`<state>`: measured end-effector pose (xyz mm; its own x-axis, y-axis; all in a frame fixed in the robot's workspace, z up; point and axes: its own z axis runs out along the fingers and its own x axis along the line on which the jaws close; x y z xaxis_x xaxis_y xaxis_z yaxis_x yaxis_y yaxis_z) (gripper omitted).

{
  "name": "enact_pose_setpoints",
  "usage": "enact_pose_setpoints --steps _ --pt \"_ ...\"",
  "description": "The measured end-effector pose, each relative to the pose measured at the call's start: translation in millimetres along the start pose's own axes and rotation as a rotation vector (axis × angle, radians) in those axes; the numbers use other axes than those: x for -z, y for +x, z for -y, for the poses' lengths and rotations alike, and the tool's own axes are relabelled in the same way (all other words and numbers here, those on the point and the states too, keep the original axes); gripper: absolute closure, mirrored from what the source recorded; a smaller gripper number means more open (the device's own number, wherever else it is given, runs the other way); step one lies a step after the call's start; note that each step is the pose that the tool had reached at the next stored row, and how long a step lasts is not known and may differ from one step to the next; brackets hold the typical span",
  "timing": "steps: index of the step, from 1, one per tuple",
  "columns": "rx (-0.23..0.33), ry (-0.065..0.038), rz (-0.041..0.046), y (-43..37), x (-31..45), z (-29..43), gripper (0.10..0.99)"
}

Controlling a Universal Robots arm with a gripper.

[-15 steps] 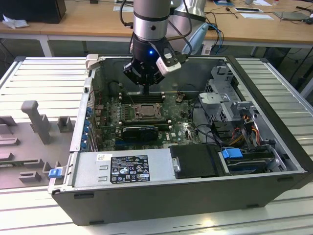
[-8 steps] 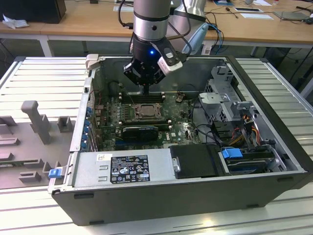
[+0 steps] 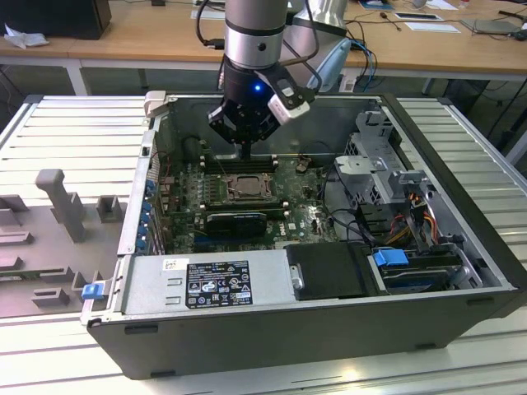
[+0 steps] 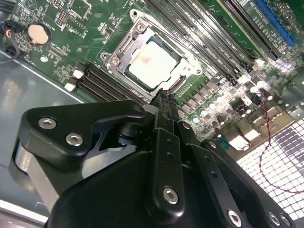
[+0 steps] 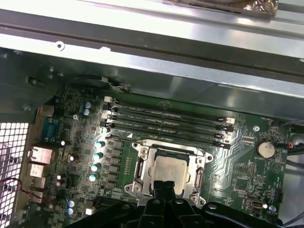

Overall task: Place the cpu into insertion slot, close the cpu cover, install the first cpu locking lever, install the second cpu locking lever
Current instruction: 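Install the first cpu locking lever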

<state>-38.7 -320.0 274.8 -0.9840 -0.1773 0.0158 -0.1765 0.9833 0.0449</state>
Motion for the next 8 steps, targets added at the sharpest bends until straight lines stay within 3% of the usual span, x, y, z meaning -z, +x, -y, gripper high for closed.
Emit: enact_pose_setpoints --steps 8 --pt "0.070 0.001 -0.0031 0.0 0.0 0.0 0.980"
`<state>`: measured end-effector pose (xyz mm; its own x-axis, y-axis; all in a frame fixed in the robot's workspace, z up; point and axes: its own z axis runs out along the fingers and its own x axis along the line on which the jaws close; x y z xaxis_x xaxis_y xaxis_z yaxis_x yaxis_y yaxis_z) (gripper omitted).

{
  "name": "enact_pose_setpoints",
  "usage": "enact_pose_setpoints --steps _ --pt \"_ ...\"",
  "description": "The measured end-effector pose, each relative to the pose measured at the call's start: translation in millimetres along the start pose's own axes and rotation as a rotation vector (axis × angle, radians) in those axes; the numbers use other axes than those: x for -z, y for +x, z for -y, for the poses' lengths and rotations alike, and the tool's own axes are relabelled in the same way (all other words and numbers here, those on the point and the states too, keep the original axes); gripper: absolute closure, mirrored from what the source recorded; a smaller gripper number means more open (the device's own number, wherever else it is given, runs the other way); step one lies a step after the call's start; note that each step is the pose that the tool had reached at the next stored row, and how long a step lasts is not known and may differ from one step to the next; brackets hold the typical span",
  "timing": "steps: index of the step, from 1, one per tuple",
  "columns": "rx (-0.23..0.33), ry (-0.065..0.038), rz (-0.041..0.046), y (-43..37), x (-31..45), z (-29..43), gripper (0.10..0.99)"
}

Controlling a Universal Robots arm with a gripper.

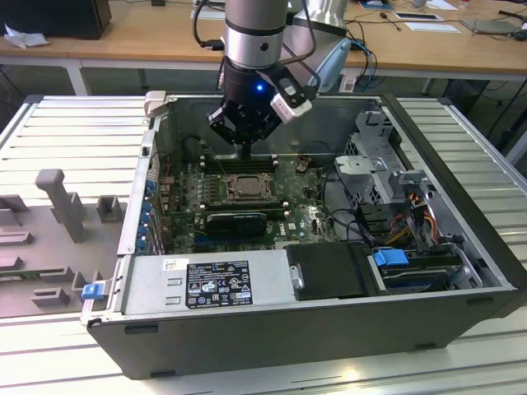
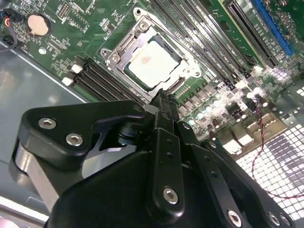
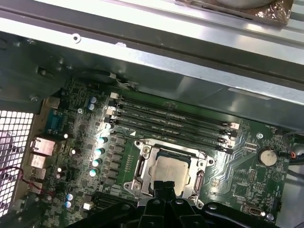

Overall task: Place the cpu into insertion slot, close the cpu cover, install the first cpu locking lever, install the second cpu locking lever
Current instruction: 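Install the first cpu locking lever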

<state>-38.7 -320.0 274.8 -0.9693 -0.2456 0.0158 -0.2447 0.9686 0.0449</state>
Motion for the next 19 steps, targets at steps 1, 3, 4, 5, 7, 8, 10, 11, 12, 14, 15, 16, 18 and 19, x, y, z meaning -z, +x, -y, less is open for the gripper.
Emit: enact_pose_setpoints --steps 1,3,4,5,7,8,10,11,12,14,15,16,18,19 --pt "0.004 0.000 -0.0002 0.0 0.0 0.0 0.980" --pt "0.023 0.000 -0.0010 0.1 0.0 0.0 0.980" --pt "0.031 0.000 -0.0014 0.1 0.0 0.0 0.980" --pt "0.039 0.001 -0.0017 0.1 0.0 0.0 0.980" --pt "0.062 0.001 -0.0027 0.5 0.0 -0.1 0.980" --pt "0.070 0.001 -0.0030 0.9 0.0 -0.2 0.980" --pt "0.081 0.001 -0.0034 2.0 -0.1 -0.5 0.980" --pt "0.084 0.001 -0.0034 3.0 -0.2 -0.8 0.980" --pt "0.086 0.001 -0.0033 5.8 -0.5 -1.5 0.980" --pt "0.086 0.000 -0.0004 12.8 -1.6 -3.2 0.980" --pt "0.086 0.001 0.0009 15.4 -2.0 -3.8 0.980" --pt "0.086 0.001 0.0027 17.6 -2.4 -4.4 0.980" --pt "0.070 0.002 0.0044 18.2 -3.3 -4.6 0.980" --pt "0.044 0.001 0.0056 18.2 -4.0 -4.6 0.980"
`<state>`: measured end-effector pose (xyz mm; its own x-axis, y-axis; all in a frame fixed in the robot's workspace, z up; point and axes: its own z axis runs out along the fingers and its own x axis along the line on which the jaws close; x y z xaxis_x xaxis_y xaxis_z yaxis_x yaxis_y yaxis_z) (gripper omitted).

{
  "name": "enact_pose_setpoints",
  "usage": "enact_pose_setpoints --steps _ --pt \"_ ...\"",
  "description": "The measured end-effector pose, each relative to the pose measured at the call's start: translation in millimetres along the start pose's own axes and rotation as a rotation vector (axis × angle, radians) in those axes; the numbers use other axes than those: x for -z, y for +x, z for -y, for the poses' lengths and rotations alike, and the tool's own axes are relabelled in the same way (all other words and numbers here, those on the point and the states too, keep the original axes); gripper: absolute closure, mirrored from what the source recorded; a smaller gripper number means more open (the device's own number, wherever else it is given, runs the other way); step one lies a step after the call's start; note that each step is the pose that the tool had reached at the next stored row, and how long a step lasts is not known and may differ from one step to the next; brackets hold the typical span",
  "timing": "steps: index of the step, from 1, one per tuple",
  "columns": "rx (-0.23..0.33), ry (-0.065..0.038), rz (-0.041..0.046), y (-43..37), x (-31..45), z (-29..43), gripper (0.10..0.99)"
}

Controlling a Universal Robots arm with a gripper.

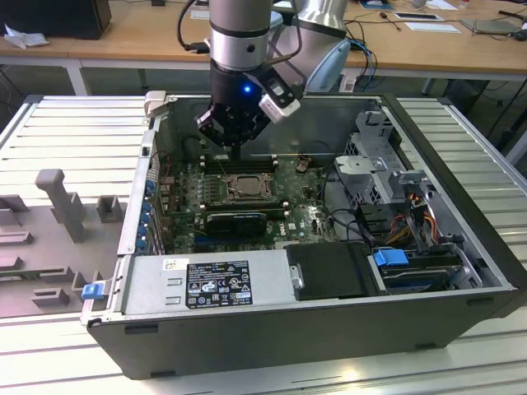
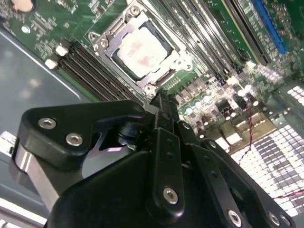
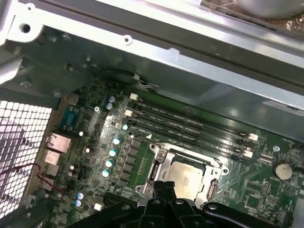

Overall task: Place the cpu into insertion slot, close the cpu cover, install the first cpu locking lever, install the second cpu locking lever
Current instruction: 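Install the first cpu locking lever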

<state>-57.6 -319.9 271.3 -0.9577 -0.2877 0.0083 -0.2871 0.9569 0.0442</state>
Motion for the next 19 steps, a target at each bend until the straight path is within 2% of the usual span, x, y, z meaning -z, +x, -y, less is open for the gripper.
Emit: enact_pose_setpoints --steps 3,6,8,10,11,12,13,14,18,19 --pt "-0.070 -0.001 0.0031 0.1 -4.6 0.1 0.980" --pt "-0.085 -0.001 0.0038 4.2 -5.6 -1.0 0.980" --pt "-0.086 -0.002 0.0041 15.2 -6.3 -4.3 0.980" --pt "-0.149 -0.002 0.0068 16.7 -8.3 -4.8 0.980" --pt "-0.163 -0.002 0.0075 18.0 -8.6 -5.2 0.980" --pt "-0.167 -0.002 0.0078 21.8 -9.0 -6.4 0.980" --pt "-0.169 -0.002 0.0078 32.1 -9.7 -10.1 0.980" --pt "-0.170 -0.002 0.0080 37.8 -10.3 -12.5 0.980" --pt "-0.173 -0.002 0.0079 48.0 -11.6 -19.6 0.980" --pt "-0.173 -0.002 0.0079 48.8 -12.7 -24.0 0.980"
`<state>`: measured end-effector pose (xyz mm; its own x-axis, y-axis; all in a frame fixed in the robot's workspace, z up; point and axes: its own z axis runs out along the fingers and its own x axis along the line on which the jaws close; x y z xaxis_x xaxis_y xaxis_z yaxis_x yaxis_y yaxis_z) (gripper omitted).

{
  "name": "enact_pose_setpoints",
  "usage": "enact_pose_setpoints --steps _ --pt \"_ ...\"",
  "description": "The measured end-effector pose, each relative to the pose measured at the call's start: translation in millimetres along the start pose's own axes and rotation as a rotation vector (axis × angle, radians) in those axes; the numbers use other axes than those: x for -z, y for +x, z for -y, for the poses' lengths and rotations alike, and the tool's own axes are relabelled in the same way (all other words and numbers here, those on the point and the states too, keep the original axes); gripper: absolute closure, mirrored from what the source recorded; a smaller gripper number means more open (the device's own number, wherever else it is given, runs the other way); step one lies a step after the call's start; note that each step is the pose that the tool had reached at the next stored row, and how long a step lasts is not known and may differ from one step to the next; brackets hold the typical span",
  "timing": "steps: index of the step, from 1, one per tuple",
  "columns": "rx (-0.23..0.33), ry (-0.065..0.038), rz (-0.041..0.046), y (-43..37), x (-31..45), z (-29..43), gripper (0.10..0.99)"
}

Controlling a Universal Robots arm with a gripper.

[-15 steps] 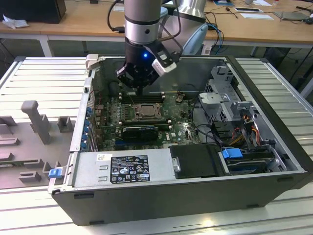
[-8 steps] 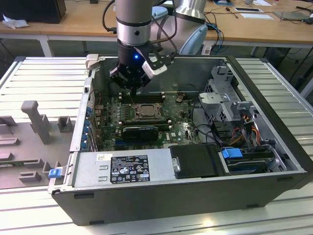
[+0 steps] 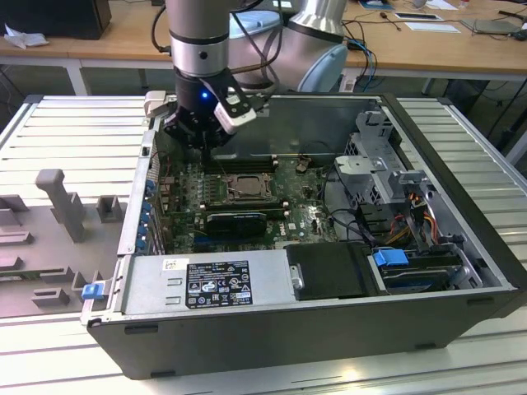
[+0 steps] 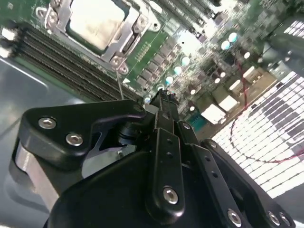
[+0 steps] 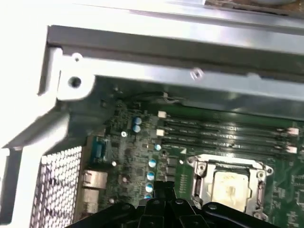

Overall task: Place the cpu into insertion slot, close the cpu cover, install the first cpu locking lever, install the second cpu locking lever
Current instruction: 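Install the first cpu locking lever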

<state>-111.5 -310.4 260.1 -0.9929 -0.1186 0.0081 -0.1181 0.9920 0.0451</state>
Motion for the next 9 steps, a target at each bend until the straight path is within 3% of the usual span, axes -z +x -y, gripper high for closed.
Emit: enact_pose_setpoints --steps 4,5,8,9 --pt "0.000 0.000 0.0001 -3.7 -5.2 -20.5 0.980" --pt "0.000 0.000 0.0000 -5.8 -5.4 -21.8 0.980" --pt "-0.001 0.004 -0.0004 -27.6 -7.5 -20.1 0.980" --pt "-0.001 0.005 -0.0004 -31.5 -8.0 -19.7 0.980"
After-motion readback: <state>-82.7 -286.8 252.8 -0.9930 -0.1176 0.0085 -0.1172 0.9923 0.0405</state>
